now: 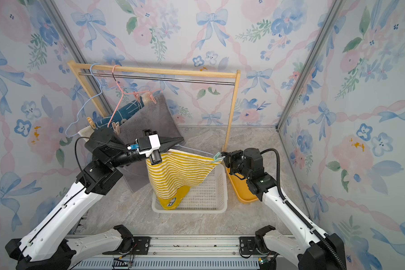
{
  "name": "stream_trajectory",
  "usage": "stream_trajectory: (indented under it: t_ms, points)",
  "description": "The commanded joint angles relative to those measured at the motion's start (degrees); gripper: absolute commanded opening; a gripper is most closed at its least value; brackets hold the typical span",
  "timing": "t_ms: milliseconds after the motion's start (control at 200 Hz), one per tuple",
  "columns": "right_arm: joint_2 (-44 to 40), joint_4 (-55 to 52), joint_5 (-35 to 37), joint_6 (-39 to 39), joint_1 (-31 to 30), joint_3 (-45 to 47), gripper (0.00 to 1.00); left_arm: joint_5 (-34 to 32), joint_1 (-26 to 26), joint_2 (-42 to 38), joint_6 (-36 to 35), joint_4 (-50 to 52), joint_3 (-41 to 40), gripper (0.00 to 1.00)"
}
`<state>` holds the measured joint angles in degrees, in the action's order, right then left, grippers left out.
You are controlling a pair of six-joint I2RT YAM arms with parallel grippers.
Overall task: Remove the clothespins securing towels to the hanger
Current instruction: Pick up the hanger from the clothesline.
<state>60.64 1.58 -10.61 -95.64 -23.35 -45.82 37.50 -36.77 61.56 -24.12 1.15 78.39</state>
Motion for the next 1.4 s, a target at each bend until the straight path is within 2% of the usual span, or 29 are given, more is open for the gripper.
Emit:
stream_trajectory:
  t_ms: [0,170,210,230,295,395,450,600,655,710,815,930,995,1200,1395]
  points:
    - [-0.98,6.95,0.11,7.54,0.09,2.33,0.00,0.09,-0.67,-2.13,2.95,-4.95,-2.80,0.00]
    - [-2.57,24.15,4.19,13.31,1.67,9.54,0.00,-1.95,-0.69,-4.96,5.70,-8.54,-8.54,0.00]
    - [-2.83,28.02,4.94,13.92,2.35,10.90,0.00,-2.40,-0.71,-4.96,5.92,-8.75,-9.10,0.04]
    - [-2.83,30.35,5.31,14.16,2.58,11.63,0.00,-2.75,-0.68,-5.04,5.93,-8.84,-9.50,0.07]
    - [-2.17,38.04,6.01,15.04,3.34,13.32,0.00,-3.36,-0.70,-4.99,6.14,-8.97,-10.33,0.31]
    - [0.41,48.28,5.87,15.05,4.49,13.62,0.00,-3.74,-0.75,-4.71,6.71,-9.22,-10.89,0.52]
    - [2.39,53.77,6.02,14.87,4.96,13.55,0.00,-4.27,-0.67,-4.53,6.64,-9.32,-10.93,0.60]
    - [10.89,70.54,5.25,13.54,5.99,12.67,0.00,-5.34,0.98,-3.25,7.16,-9.60,-10.54,0.72]
    - [15.09,78.18,4.22,11.47,6.49,11.98,0.00,-4.40,2.35,-2.66,7.77,-9.67,-10.45,0.73]
    - [17.55,78.83,1.59,9.92,7.18,9.94,0.00,-3.53,4.18,-1.96,9.00,-9.97,-10.53,0.75]
    - [19.25,78.84,-0.12,13.90,5.83,7.57,0.00,-0.06,9.99,-0.58,14.29,-12.77,-11.70,0.80]
    - [19.89,78.84,-2.58,17.26,4.67,4.90,0.00,-1.80,14.78,0.17,20.35,-14.06,-12.82,0.81]
    - [19.69,78.79,-4.23,19.29,4.22,3.64,0.00,-0.38,17.18,0.78,23.99,-13.96,-12.73,0.81]
    - [19.50,78.76,-9.09,23.85,4.02,0.33,0.00,5.46,21.87,3.82,33.96,-13.98,-11.34,0.80]
    - [19.89,78.21,-10.57,26.56,4.17,-1.17,0.00,7.36,22.71,4.26,37.80,-13.90,-12.05,0.76]
